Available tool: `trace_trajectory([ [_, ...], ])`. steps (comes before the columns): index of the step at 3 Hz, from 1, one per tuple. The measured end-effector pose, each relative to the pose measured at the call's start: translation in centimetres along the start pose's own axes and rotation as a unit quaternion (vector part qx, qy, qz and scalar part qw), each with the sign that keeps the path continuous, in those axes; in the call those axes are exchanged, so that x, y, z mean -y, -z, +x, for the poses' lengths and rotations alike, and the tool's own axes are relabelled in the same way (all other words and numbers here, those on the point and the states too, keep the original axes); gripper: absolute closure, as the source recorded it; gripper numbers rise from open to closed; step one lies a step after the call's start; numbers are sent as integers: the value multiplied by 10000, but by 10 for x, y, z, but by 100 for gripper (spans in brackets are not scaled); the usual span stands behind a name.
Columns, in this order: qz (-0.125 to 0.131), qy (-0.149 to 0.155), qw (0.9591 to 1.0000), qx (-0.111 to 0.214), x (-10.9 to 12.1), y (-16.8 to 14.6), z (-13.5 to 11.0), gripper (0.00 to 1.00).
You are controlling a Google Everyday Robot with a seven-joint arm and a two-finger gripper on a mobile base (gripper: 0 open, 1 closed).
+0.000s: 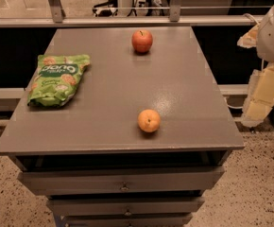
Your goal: Move apple near orange
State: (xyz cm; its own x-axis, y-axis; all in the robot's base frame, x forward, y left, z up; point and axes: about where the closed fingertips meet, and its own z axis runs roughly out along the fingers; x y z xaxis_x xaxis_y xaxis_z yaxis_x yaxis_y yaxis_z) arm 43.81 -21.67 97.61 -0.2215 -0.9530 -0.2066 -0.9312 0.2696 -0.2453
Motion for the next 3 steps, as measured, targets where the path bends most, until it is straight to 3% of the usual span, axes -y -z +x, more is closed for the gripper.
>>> trace_trajectory([
  [2, 68, 24, 9999, 124, 3, 0, -2, 0],
  [3, 193, 24, 9989, 427, 21, -14, -17, 0],
])
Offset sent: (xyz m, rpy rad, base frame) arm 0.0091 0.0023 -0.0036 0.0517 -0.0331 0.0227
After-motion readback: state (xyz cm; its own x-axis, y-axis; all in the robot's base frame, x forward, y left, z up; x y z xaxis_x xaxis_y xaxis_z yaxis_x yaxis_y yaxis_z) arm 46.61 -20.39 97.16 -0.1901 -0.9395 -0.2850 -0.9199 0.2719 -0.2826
